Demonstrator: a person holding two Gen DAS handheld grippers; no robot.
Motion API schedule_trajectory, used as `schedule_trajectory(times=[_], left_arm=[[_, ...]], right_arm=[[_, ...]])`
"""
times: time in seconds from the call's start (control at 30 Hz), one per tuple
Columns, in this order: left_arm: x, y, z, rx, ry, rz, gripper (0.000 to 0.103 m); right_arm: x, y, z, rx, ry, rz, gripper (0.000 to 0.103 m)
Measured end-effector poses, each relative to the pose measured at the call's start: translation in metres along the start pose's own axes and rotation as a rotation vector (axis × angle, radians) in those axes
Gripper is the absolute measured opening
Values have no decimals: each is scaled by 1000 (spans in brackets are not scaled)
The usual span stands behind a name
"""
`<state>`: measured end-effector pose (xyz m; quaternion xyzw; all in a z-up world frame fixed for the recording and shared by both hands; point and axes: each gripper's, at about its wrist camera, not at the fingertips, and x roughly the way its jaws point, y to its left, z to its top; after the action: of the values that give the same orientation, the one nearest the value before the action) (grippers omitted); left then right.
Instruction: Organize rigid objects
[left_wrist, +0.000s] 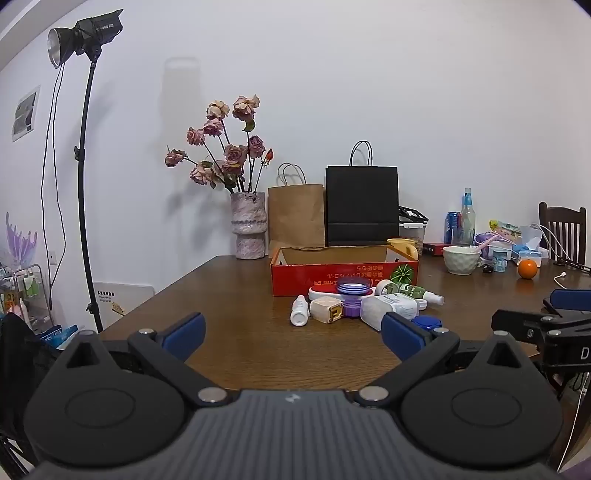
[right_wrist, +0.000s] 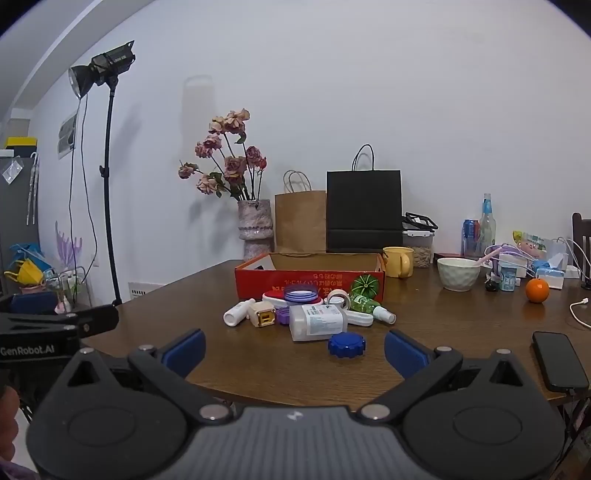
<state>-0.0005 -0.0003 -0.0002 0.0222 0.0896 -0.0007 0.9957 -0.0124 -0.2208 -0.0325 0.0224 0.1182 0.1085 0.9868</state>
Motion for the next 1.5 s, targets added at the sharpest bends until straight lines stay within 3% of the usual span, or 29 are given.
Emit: schedule_trajectory(times=[1.5], left_arm=[[-3,0,0,5,-7,-5,103]], right_arm=[[-4,2,-5,-1,7,-2,103]])
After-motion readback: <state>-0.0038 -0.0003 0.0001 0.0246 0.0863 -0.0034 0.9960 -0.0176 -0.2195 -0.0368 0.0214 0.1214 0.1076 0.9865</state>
